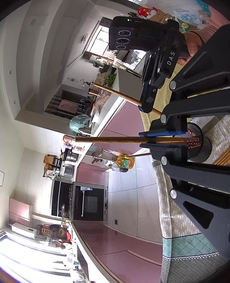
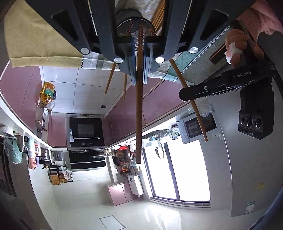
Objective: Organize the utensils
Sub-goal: 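Raise the chopstick upright with the right gripper into the mesh holder while the left gripper inserts its own, then open the right gripper to drop the chopstick into the holder while the left gripper releases its own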
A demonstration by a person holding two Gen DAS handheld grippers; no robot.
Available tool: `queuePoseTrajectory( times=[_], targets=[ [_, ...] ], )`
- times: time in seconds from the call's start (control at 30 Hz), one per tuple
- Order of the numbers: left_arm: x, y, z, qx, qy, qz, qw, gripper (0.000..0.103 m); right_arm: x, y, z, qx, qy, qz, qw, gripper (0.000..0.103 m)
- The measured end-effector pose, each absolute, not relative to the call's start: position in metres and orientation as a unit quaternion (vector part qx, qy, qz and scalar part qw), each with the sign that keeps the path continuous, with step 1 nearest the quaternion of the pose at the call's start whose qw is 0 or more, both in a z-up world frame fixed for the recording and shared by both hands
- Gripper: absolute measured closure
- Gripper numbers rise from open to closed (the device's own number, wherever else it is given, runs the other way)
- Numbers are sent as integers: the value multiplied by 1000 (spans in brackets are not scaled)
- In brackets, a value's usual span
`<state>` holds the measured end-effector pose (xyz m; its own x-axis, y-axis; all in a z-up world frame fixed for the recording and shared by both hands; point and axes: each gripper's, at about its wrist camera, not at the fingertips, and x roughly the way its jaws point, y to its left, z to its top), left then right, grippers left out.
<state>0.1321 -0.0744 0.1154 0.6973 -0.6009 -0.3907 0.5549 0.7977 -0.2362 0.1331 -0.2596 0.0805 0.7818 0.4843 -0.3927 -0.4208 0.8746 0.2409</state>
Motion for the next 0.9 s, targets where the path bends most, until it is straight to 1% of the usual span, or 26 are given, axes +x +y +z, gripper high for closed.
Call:
queuePoseTrajectory(
  times=[0.57, 0.9],
  targets=[
    [156, -104, 66, 9, 308, -306, 901, 96, 156, -251, 43, 59, 300, 229, 924, 97],
    [166, -109, 46, 23, 331, -306, 892, 96, 171, -244, 20, 54, 351, 237, 904, 97]
  ],
)
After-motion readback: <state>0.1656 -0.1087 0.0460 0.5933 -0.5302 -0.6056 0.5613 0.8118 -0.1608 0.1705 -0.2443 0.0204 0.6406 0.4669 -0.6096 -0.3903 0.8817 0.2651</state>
